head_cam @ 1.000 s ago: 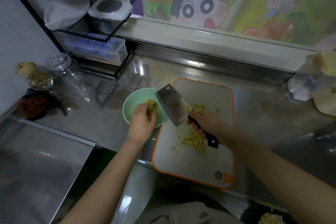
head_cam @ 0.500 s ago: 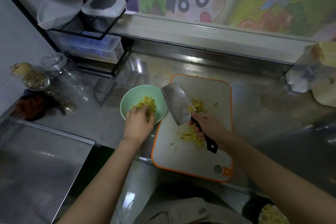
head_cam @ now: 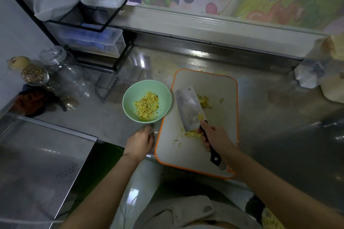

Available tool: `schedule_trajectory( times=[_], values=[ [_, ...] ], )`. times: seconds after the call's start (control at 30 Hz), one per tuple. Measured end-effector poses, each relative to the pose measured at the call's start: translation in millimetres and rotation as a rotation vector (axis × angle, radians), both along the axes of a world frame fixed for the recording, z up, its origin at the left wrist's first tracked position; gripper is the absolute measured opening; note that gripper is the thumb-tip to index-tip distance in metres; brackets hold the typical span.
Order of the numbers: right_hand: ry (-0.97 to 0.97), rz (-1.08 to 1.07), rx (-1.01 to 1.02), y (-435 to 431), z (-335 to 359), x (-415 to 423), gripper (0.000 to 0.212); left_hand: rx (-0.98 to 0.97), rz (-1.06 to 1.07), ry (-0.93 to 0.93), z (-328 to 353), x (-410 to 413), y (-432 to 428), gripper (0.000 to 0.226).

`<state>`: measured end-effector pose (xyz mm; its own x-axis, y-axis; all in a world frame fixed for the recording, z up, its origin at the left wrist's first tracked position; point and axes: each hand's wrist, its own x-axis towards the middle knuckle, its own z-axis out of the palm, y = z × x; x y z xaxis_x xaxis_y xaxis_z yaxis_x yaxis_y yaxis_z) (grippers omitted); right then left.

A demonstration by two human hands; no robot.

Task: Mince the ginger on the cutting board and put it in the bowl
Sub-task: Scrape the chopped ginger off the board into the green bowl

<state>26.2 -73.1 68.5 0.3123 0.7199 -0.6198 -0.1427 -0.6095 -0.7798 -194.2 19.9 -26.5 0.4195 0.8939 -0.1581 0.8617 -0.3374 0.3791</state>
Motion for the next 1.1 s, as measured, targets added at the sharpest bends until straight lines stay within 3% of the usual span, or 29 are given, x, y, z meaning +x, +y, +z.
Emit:
schedule_trajectory(
  times=[0.63, 0.77, 0.83, 0.9, 1.0, 1.1],
  values=[
    [0.034, -0.048, -0.035, -15.4, -4.1, -1.4, 0.035, -0.111, -0.01, 0.026, -9.9, 27.7, 12.2, 0.019],
    [-0.003, -0.081, -0.013, -14.7, -6.7, 4.3, 0.036, 0.223, -0.179, -0.193, 25.1, 28.5, -7.2, 0.041],
    [-0.015, -0.099, -0.008, -12.6, -8.8, 6.9, 0.037, 0.434, -0.231, -0.327, 44.2, 34.2, -6.1, 0.034],
    [-0.021, -0.104, 0.0, -10.4, -11.0, 9.5, 0.038, 0.521, -0.211, -0.39, 59.1, 41.3, 4.7, 0.021],
    [-0.022, -0.103, 0.01, -8.7, -12.5, 12.4, 0.039, 0.469, -0.101, -0.225, 63.0, 45.1, 29.4, 0.013],
    [-0.037, -0.095, 0.019, -6.8, -12.2, 17.7, 0.039, 0.283, -0.056, 0.231, 59.2, 46.7, 47.7, 0.015]
  ],
)
